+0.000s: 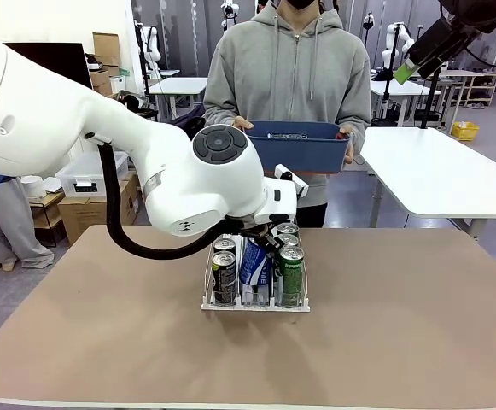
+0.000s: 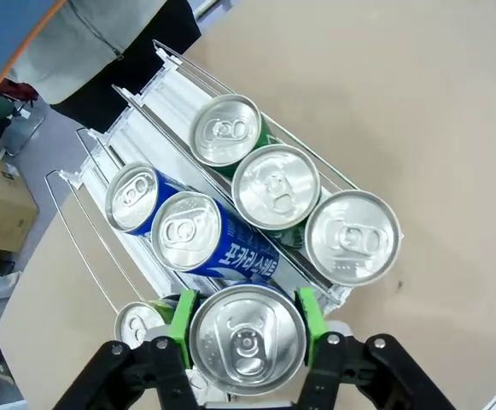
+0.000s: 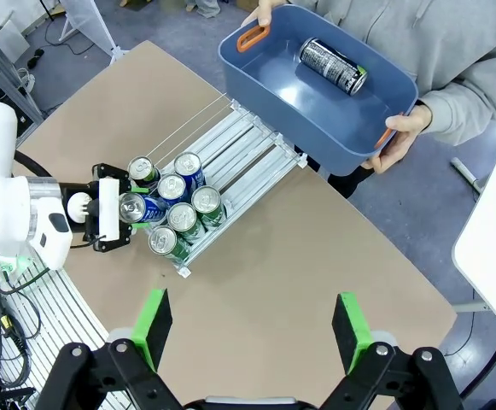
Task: Fill the beverage cans into the dispenser.
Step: Place the picked Ionic drink in the line of the Automatic Can Dispenser with the same cans, then pick up the Pepsi coke handed by the human.
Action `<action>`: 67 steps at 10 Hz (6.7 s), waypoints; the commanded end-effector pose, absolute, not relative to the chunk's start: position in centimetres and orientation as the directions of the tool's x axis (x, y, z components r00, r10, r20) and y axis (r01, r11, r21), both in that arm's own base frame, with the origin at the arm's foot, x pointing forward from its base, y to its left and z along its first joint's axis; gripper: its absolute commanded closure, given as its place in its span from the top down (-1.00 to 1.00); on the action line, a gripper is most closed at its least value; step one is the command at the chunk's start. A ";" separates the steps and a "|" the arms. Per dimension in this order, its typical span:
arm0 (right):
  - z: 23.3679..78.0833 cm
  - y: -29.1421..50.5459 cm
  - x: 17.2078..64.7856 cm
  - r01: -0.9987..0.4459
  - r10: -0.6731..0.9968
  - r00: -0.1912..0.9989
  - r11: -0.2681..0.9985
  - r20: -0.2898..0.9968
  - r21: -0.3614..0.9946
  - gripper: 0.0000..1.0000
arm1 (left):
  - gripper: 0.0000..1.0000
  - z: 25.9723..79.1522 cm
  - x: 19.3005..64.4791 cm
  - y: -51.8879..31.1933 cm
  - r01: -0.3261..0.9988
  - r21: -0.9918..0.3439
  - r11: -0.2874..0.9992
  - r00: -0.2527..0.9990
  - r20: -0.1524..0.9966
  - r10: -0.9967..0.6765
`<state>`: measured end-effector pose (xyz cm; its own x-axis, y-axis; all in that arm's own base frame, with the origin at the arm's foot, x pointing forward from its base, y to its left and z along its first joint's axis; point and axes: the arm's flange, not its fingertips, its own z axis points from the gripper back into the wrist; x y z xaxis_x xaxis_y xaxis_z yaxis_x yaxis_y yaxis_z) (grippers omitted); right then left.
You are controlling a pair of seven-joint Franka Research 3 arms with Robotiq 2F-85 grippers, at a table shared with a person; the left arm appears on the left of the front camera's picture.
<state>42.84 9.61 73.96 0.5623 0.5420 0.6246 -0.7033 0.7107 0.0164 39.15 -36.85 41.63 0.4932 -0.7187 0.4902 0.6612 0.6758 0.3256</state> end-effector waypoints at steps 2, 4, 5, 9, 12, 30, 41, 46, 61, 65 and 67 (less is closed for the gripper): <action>73.9 9.5 42.8 -0.716 0.543 0.554 0.698 0.631 0.028 1.00 | 0.15 40.9 41.6 -36.2 0.603 0.358 0.713 0.519 0.503 -0.691; 73.9 9.5 42.8 -0.716 0.543 0.554 0.698 0.631 0.028 1.00 | 0.15 40.4 41.6 -36.4 0.626 0.281 0.728 0.563 0.482 -0.671; 73.9 9.5 42.8 -0.716 0.543 0.554 0.698 0.631 0.028 1.00 | 0.15 40.2 41.6 -36.2 0.621 0.259 0.740 0.596 0.458 -0.660; 73.9 9.5 42.8 -0.716 0.543 0.554 0.698 0.631 0.028 1.00 | 0.15 40.6 42.1 -35.7 0.607 0.172 0.776 0.648 0.460 -0.608; 73.9 9.5 42.8 -0.716 0.543 0.554 0.698 0.631 0.028 1.00 | 0.15 40.9 42.8 -35.8 0.584 0.159 0.796 0.660 0.477 -0.580; 73.9 9.5 42.8 -0.716 0.543 0.554 0.698 0.631 0.028 1.00 | 0.53 38.8 42.4 -36.0 0.539 0.057 0.840 0.720 0.486 -0.495; 73.9 9.5 42.8 -0.716 0.543 0.554 0.698 0.631 0.028 1.00 | 1.00 42.4 40.7 -35.1 0.526 0.106 0.844 0.685 0.536 -0.494; 73.9 9.5 42.8 -0.716 0.543 0.554 0.698 0.631 0.028 1.00 | 1.00 46.5 43.4 -31.9 0.543 0.058 0.838 0.711 0.499 -0.496; 73.9 9.5 42.8 -0.716 0.543 0.554 0.698 0.631 0.028 1.00 | 1.00 67.1 48.7 -14.7 0.693 -0.074 0.718 0.647 0.504 -0.572; 73.9 9.5 42.8 -0.716 0.543 0.554 0.698 0.631 0.028 1.00 | 1.00 67.6 46.3 -12.4 0.810 -0.120 0.574 0.526 0.580 -0.621; 73.9 9.5 42.8 -0.716 0.543 0.554 0.698 0.631 0.028 1.00 | 1.00 67.6 45.8 -12.2 0.832 -0.127 0.540 0.494 0.613 -0.617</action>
<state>42.85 9.58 73.96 0.5626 0.5416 0.6246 -0.7030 0.7110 0.0167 46.37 -12.69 68.33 0.5135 -0.6167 0.5967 0.8120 0.5739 -0.1057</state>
